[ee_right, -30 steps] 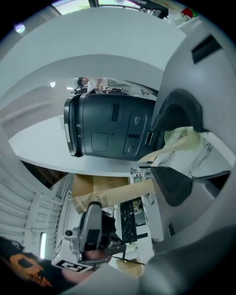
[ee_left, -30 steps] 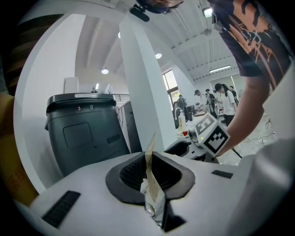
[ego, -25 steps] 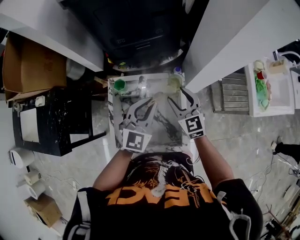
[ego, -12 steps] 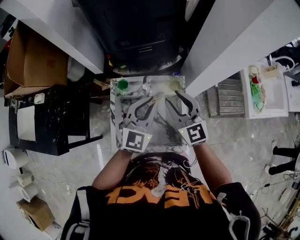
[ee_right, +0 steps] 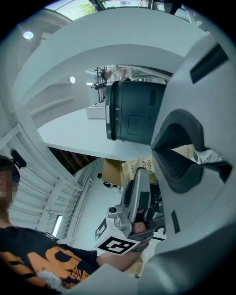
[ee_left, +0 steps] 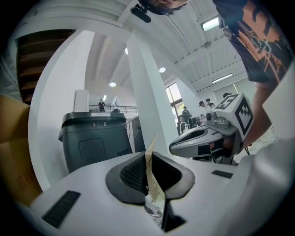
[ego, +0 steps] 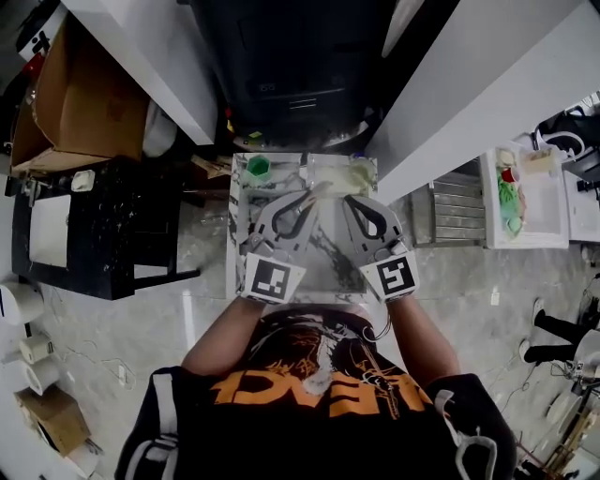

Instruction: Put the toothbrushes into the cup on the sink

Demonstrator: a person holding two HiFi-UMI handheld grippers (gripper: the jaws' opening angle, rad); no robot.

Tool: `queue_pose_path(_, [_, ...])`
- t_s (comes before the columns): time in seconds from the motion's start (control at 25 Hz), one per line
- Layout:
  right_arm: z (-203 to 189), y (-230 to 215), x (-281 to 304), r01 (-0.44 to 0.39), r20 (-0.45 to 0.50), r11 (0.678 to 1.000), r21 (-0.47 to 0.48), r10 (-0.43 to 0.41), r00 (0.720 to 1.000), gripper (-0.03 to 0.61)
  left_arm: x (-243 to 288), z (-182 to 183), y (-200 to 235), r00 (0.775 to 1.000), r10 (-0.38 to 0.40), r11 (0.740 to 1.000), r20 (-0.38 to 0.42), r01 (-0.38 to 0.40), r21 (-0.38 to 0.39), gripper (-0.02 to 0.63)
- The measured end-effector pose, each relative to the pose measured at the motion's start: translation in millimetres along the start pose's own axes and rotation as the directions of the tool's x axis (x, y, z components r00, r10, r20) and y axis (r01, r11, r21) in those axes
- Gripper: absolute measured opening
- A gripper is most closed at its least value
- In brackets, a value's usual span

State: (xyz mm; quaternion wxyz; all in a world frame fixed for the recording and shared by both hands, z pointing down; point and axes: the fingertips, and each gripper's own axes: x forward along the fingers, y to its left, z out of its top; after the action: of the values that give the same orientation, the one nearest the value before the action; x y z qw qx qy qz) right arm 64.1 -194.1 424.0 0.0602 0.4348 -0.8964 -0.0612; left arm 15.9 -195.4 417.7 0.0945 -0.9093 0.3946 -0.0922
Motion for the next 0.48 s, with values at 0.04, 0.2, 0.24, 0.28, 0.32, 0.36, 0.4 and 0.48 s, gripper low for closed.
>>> queue_pose_path(0.04, [-0.3, 1.9, 0.6, -0.002, -0.005, 1.000, -0.008, 0.002, 1.000, 0.015, -2.3, 0.8, 1.1, 1.000, 0.004, 1.000, 0.002, -0.004, 0.001, 0.058])
queue_pose_path(0.2, [-1.6, 10.4, 3.4, -0.014, -0.030, 1.000, -0.009, 0.014, 0.999, 0.014, -12.4, 4.5, 8.0, 1.000, 0.023, 1.000, 0.008, -0.023, 0.005, 0.058])
queue_pose_path(0.24, [-0.8, 12.6, 4.1, -0.017, -0.032, 1.000, -0.007, 0.017, 0.999, 0.015, -15.2, 5.7, 9.9, 1.000, 0.029, 1.000, 0.010, -0.029, 0.006, 0.058])
queue_pose_path(0.28, [0.1, 14.6, 4.8, -0.021, -0.034, 1.000, -0.006, 0.020, 0.999, 0.014, -18.0, 7.1, 12.1, 0.999, 0.035, 0.999, 0.012, -0.035, 0.008, 0.058])
queue_pose_path(0.32, [1.0, 16.2, 5.5, -0.024, -0.036, 1.000, -0.006, 0.023, 0.999, 0.014, -20.8, 8.7, 14.5, 0.999, 0.042, 0.999, 0.014, -0.042, 0.016, 0.058])
queue_pose_path(0.36, [2.3, 17.7, 6.5, -0.026, -0.034, 1.000, -0.006, 0.026, 0.999, 0.015, -23.7, 10.2, 17.2, 0.999, 0.049, 0.998, 0.014, -0.049, 0.027, 0.058])
queue_pose_path(0.4, [3.9, 19.1, 7.7, -0.028, -0.028, 1.000, -0.006, 0.028, 0.999, 0.014, -26.6, 11.7, 20.2, 0.998, 0.057, 0.998, 0.015, -0.057, 0.039, 0.058])
queue_pose_path(0.48, [6.2, 21.8, 10.1, -0.033, -0.015, 0.999, -0.009, 0.033, 0.999, 0.014, -32.3, 14.4, 28.5, 0.997, 0.079, 0.995, 0.024, -0.080, 0.053, 0.058])
